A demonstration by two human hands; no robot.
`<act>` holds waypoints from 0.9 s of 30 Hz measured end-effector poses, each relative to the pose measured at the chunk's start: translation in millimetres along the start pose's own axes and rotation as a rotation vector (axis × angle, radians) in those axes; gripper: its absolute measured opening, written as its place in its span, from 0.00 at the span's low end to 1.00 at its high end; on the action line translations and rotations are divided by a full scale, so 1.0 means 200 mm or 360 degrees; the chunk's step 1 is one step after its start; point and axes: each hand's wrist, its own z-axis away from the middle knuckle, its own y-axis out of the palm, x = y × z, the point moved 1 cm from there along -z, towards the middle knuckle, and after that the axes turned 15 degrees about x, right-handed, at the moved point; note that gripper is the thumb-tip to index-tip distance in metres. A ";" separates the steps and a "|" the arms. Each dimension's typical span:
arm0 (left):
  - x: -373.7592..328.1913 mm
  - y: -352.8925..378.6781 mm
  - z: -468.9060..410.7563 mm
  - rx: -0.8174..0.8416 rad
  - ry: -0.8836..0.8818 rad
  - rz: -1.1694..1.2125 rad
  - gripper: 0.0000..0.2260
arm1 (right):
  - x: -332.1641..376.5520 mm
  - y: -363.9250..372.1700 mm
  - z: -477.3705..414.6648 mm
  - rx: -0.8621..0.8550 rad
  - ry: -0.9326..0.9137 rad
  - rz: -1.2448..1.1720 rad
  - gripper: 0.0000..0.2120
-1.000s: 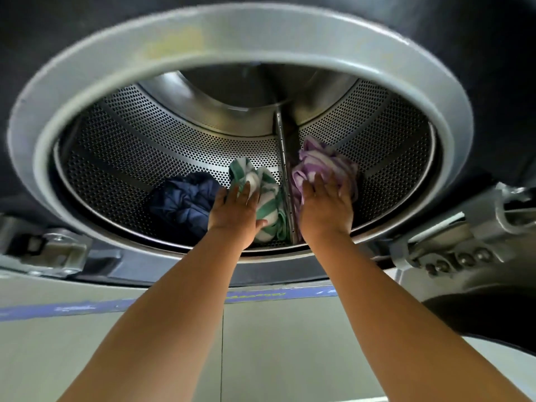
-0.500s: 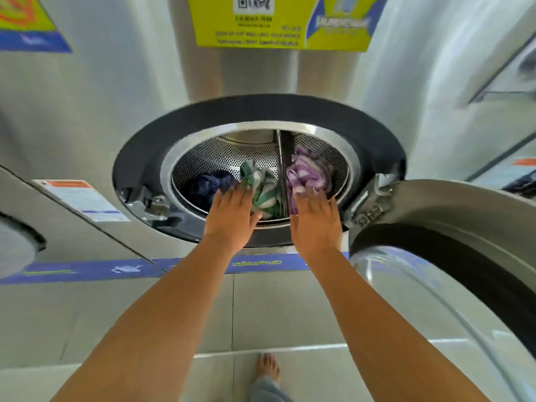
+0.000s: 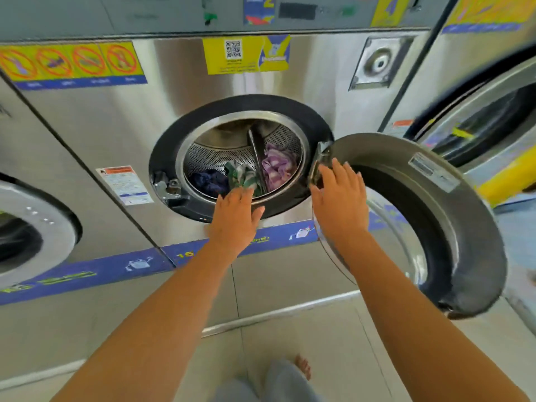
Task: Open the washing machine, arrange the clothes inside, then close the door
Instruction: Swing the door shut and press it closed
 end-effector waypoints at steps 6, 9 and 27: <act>-0.20 0.04 0.16 -0.0021 0.0089 0.0004 0.26 | -0.28 -0.23 0.16 -0.0097 0.0153 0.0125 0.25; -0.34 0.06 0.23 -0.0068 0.0136 -0.0004 0.26 | -0.44 -0.28 0.21 -0.0085 0.0218 0.0091 0.27; -1.06 0.25 0.40 0.0043 0.0156 0.0318 0.27 | -0.85 -0.36 0.36 0.0013 0.0209 -0.0018 0.32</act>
